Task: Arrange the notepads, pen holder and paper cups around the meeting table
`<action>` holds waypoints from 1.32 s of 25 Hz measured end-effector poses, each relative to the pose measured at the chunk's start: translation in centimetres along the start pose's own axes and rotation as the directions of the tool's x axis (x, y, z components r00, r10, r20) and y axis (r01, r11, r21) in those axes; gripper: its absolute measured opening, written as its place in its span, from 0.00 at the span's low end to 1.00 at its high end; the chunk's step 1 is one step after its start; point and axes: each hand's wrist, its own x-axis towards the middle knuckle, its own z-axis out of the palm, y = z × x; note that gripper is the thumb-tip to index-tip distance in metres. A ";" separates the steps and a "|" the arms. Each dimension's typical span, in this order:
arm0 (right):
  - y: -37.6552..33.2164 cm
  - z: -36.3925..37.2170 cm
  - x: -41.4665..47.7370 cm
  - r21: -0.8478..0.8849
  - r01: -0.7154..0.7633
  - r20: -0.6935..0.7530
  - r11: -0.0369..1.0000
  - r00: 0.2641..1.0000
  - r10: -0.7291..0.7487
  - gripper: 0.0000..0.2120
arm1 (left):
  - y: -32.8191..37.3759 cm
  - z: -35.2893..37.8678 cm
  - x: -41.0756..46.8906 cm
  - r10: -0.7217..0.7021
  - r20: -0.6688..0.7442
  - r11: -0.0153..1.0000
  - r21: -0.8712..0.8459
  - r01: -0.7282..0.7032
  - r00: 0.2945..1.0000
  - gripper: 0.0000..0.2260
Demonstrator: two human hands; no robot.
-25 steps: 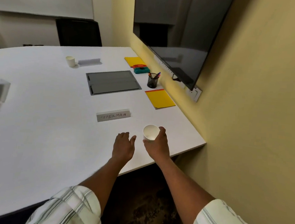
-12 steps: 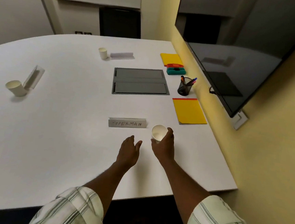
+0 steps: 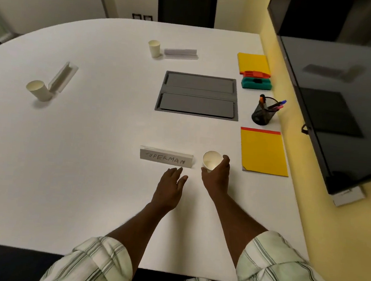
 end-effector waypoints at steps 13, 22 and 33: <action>0.3 2.0 3.7 -0.028 -0.035 0.072 0.999 0.997 0.037 0.39 | -0.5 1.0 1.5 -0.121 0.005 0.992 0.039 0.121 0.993 0.27; 0.5 2.8 4.2 -0.034 -0.061 0.122 0.998 0.990 0.065 0.40 | -1.2 1.0 1.8 -0.136 -0.022 0.990 0.044 0.137 0.990 0.27; 0.2 2.0 2.9 -0.172 -0.096 0.142 0.980 0.982 0.121 0.57 | -0.7 0.9 2.4 -0.107 -0.053 0.994 -0.002 0.107 0.993 0.28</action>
